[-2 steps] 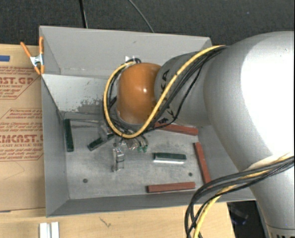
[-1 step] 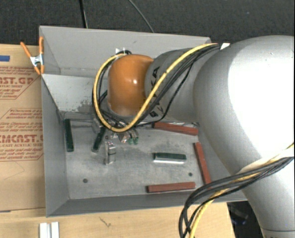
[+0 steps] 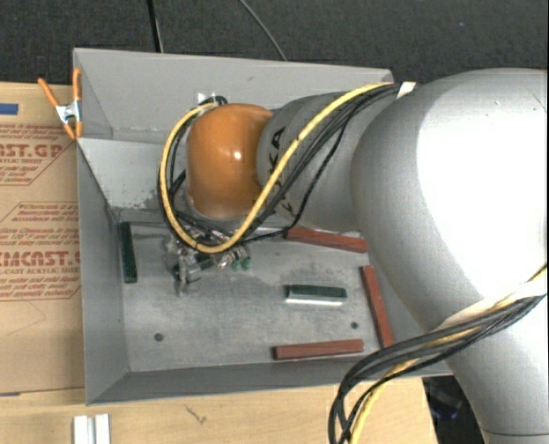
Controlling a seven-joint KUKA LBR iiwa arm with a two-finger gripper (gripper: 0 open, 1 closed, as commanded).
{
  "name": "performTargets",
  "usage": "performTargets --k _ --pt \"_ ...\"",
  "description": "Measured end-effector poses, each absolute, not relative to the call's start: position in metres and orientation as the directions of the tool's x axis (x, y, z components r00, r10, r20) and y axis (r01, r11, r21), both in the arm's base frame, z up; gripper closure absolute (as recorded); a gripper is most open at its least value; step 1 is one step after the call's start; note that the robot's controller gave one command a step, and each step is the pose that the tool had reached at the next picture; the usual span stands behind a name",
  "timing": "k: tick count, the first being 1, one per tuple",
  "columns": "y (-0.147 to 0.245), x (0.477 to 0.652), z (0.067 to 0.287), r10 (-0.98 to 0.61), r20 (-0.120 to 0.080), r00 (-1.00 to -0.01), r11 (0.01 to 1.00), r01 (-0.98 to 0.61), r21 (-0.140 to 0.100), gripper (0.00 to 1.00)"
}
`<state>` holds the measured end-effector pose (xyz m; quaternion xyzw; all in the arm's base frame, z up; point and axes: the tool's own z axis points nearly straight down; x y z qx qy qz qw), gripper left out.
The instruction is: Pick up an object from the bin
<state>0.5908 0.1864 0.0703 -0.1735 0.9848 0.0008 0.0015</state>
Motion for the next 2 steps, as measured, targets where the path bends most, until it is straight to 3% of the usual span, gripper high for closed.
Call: performTargets --k 1,2 --pt "0.186 0.591 0.07 -0.341 -0.003 -0.94 0.94 -0.341 0.001 1.0" --pt "0.114 0.592 0.222 -0.349 -0.005 -0.937 0.937 -0.349 -0.001 1.0"
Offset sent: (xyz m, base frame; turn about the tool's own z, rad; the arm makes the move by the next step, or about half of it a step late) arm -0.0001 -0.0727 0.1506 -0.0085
